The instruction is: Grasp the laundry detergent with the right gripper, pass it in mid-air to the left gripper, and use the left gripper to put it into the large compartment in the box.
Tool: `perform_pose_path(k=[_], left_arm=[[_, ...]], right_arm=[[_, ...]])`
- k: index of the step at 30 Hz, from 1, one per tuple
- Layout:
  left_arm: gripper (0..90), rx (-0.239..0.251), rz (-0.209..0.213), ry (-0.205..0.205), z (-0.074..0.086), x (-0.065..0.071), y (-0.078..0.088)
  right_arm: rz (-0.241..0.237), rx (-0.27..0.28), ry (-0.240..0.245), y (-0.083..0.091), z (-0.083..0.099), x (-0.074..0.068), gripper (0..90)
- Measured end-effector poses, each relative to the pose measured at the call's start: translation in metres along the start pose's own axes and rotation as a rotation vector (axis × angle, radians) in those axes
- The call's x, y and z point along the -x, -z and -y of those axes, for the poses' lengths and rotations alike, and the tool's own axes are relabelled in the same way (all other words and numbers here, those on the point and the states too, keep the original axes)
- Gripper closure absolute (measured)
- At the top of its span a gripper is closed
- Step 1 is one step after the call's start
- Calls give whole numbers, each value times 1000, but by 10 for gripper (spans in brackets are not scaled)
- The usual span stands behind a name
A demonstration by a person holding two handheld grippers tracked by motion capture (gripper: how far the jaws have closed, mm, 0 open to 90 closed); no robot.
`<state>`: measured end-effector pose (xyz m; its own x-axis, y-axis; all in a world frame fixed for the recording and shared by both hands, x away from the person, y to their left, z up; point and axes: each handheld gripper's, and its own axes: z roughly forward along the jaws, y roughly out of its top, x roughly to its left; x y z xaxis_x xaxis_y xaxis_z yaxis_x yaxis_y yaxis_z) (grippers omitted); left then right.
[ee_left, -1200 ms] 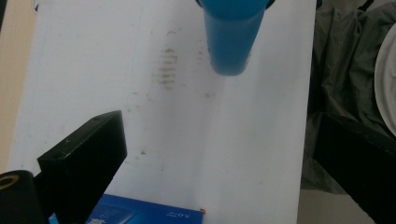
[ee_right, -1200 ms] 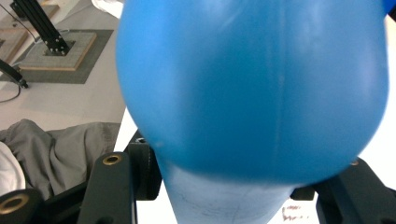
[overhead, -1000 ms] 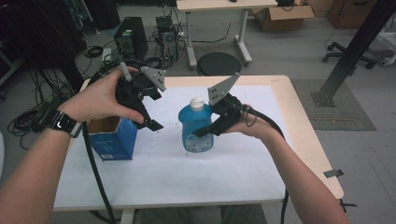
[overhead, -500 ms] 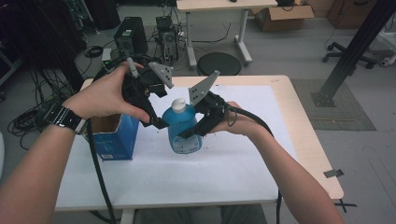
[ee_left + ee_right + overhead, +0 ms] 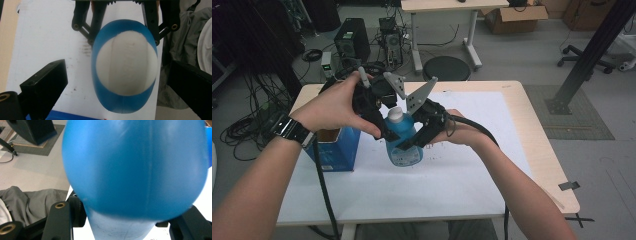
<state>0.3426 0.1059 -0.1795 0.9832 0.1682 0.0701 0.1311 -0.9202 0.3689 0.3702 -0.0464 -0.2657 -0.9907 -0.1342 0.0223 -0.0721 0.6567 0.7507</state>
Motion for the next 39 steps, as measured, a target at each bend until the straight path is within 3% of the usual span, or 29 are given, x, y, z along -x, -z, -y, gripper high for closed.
perform_pose_path(k=[13, 39], left_arm=[[117, -25, -2, 6, -8, 2, -12], [279, -31, -4, 6, -9, 5, -13]], right_arm=[[13, 6, -11, 4, 2, -1, 432], [21, 9, -12, 2, 6, -1, 432]])
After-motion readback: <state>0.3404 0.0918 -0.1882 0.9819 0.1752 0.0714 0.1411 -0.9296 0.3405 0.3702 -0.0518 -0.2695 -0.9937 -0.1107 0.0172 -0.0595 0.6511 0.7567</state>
